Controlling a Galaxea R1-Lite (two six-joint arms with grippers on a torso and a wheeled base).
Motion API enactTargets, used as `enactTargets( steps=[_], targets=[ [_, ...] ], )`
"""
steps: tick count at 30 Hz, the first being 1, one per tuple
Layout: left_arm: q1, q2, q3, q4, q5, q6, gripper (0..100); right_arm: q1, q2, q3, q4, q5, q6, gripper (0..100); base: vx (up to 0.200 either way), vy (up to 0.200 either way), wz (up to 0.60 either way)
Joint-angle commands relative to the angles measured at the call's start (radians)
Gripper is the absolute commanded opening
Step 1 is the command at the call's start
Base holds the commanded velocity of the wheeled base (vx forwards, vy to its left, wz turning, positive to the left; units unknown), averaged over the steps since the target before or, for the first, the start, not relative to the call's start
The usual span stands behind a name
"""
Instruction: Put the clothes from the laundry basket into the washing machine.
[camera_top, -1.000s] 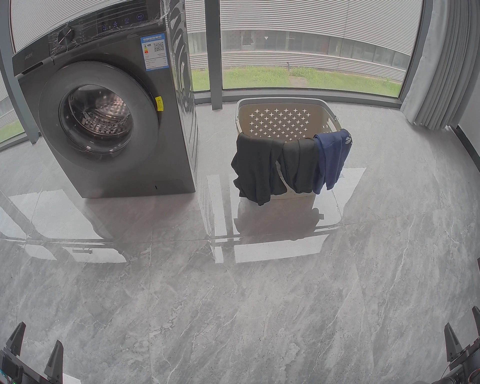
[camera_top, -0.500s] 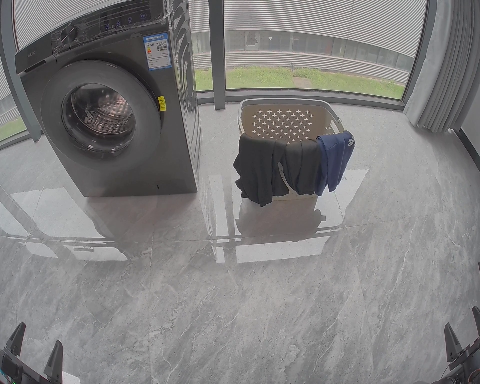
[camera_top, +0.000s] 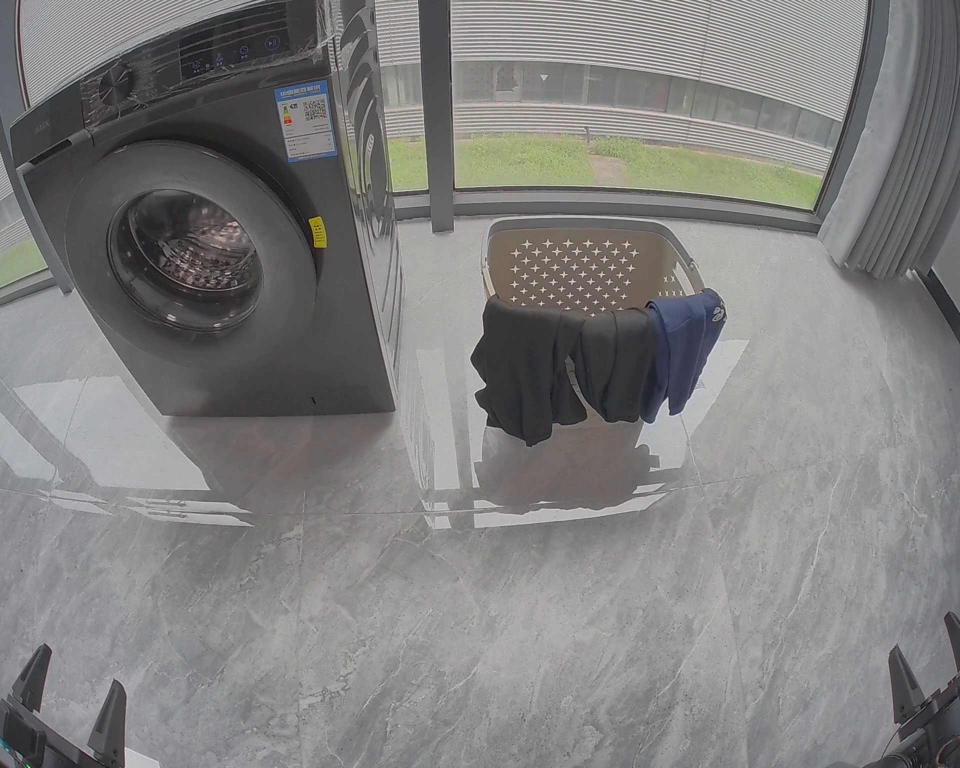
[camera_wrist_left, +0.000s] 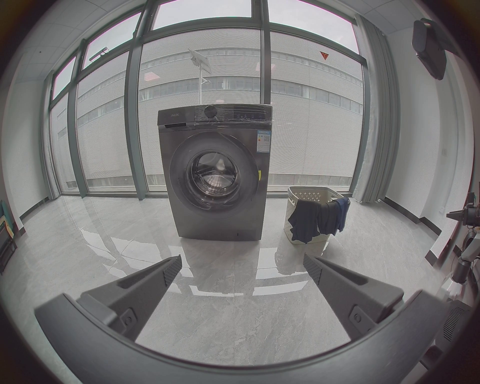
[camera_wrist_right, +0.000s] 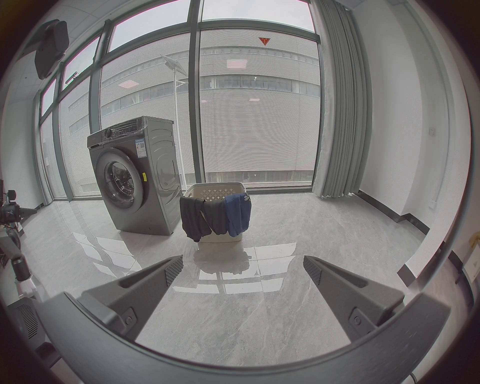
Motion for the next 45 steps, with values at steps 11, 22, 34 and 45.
enactTargets(
  steps=[11,22,34,45],
  targets=[
    [0.0,-0.016,0.018,0.0,0.001,-0.002,100,0.0,-0.013,0.018,0.0,0.0,0.0,100,0.0,-0.145,0.05],
    [0.0,-0.016,0.018,0.0,0.001,-0.002,100,0.0,-0.013,0.018,0.0,0.0,0.0,100,0.0,-0.2,0.0],
    [0.0,-0.016,0.018,0.0,0.001,0.004,100,0.0,-0.013,0.018,0.0,0.0,0.0,100,0.1,-0.083,0.0],
    [0.0,-0.016,0.018,-0.002,0.001,-0.003,100,0.0,-0.013,0.018,0.0,0.0,0.0,100,0.127,0.0,0.0]
  ],
)
